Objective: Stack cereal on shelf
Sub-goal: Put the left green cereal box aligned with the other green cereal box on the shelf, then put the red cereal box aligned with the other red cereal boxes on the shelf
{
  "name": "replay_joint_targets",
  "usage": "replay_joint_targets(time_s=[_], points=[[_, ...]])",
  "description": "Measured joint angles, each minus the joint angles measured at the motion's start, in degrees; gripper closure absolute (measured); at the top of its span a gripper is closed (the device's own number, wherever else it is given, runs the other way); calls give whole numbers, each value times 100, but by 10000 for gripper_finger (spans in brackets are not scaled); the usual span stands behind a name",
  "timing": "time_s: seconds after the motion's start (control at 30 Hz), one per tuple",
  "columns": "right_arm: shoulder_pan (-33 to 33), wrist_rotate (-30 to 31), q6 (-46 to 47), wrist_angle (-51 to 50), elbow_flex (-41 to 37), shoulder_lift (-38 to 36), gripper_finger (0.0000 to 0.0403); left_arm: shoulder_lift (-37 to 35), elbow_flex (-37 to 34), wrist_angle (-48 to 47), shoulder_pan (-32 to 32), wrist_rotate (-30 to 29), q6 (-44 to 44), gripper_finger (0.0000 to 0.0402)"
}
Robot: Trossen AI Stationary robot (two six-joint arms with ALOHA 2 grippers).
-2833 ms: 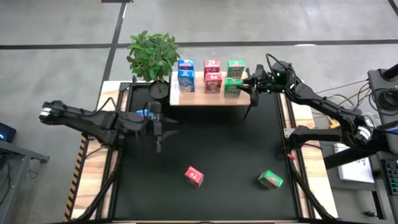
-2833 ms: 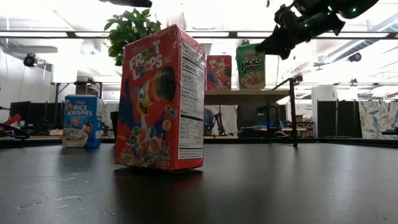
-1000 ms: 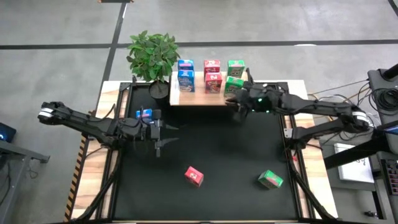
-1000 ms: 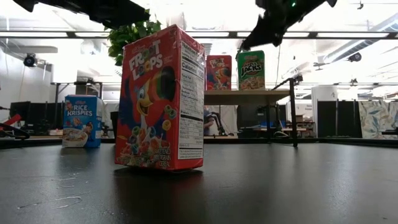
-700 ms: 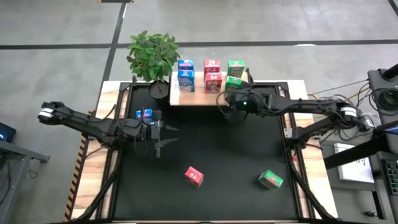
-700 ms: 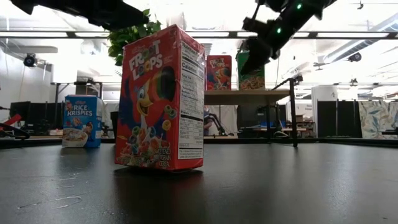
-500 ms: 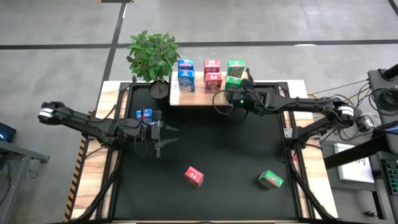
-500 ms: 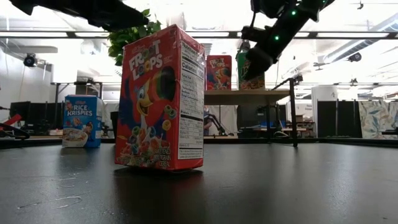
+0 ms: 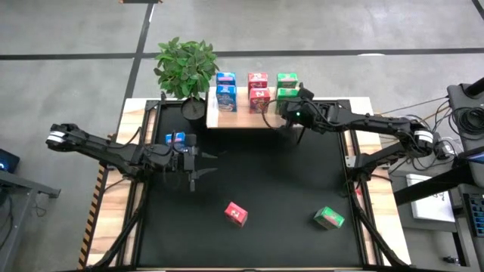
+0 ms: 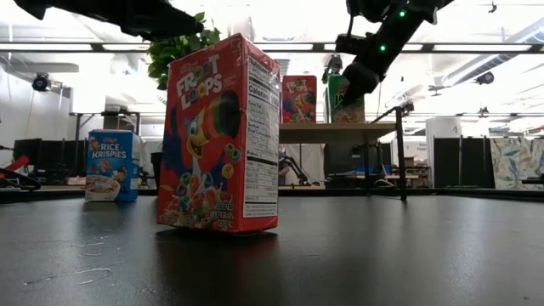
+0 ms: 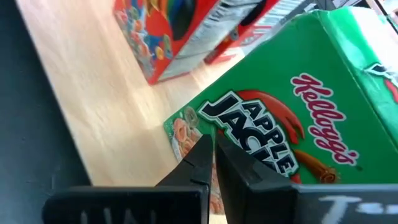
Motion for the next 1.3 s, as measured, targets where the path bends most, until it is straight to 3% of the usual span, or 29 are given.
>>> replay_joint_targets(time_s=[1.07, 1.3], points=[[-225, -4, -319, 136, -11, -3, 394, 2, -21, -51, 0, -6, -55, 244], [6, -603, 118, 242, -3, -9, 394, 2, -21, -21, 0, -8, -218, 244]])
